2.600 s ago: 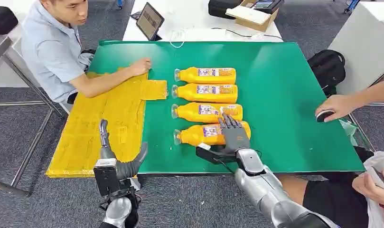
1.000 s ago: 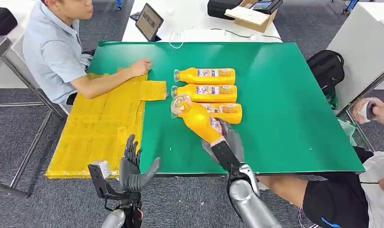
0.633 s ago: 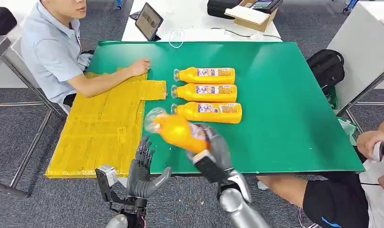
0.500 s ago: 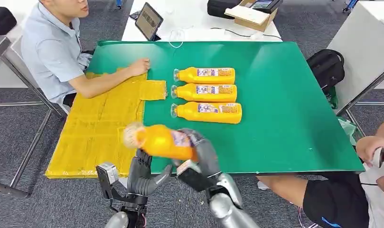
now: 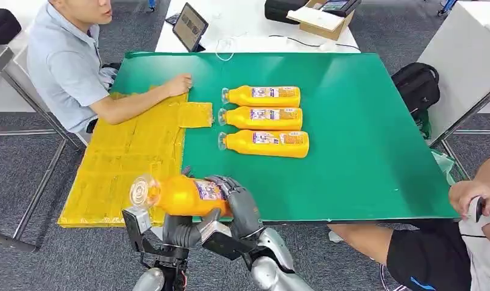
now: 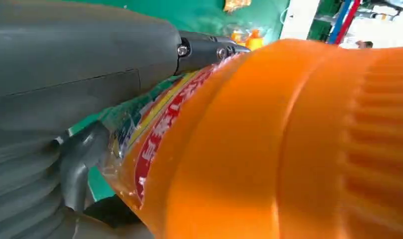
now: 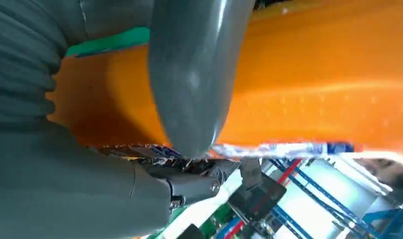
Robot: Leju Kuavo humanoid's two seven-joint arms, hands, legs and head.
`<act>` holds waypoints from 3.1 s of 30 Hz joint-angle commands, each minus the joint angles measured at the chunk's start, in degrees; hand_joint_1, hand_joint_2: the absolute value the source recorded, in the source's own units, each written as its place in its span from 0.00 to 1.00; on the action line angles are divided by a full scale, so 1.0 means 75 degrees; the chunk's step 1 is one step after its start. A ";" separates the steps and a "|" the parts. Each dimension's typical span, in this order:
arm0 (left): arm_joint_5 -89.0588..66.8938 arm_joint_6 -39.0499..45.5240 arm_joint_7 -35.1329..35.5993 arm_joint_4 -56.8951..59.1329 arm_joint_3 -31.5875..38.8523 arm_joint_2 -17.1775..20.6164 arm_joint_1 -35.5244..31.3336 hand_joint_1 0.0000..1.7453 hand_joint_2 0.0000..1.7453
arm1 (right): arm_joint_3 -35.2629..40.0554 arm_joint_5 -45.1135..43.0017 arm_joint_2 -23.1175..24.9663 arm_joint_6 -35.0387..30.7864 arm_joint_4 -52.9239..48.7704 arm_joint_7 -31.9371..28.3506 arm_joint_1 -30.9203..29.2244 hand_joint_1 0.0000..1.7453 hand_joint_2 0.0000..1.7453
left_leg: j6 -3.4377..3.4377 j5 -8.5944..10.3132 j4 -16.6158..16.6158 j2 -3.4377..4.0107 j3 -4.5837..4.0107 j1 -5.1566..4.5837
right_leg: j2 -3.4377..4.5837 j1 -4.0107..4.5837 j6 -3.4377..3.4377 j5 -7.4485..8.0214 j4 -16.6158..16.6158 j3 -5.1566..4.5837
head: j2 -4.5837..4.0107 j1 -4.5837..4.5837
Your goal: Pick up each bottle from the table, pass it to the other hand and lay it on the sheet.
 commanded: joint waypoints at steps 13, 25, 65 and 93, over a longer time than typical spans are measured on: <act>0.1125 -0.0960 0.0062 0.0551 0.0025 0.0074 -0.0443 1.00 1.00 | 0.0842 -0.0675 0.0382 0.0073 0.2327 -0.0269 -0.1006 1.00 1.00 | -0.0009 -0.0008 -0.0007 -0.0002 0.0031 0.0005 | -0.0001 0.0005 -0.0016 -0.0010 -0.0004 0.0031 | 0.0000 0.0000; 0.1110 -0.0953 -0.0005 0.0053 0.0372 0.0129 -0.0269 1.00 1.00 | 0.0415 -0.1061 0.0066 0.0117 0.1390 -0.0243 -0.0454 0.00 0.00 | -0.0009 -0.0018 -0.0004 -0.0022 0.0044 0.0008 | -0.0020 0.0009 -0.0018 -0.0025 -0.0004 0.0050 | 0.0000 0.0000; -0.8198 0.2907 0.1776 0.6054 0.1296 0.1537 -0.4820 1.00 1.00 | -0.2217 -0.0692 -0.0438 -0.1405 -0.2458 -0.1187 0.1665 0.00 0.00 | -0.0011 0.0009 0.0002 -0.0021 0.0008 0.0008 | -0.0018 0.0008 -0.0010 -0.0001 0.0003 0.0014 | 0.0000 0.0003; -1.0135 0.0376 0.2795 0.7450 0.0046 0.1437 -0.5933 0.00 1.00 | -0.2624 -0.0710 -0.0360 -0.1138 -0.1963 -0.1221 0.1477 0.00 0.00 | -0.0008 0.0008 0.0000 0.0001 0.0009 0.0004 | 0.0003 0.0004 -0.0009 0.0001 0.0003 0.0013 | 0.0000 0.0000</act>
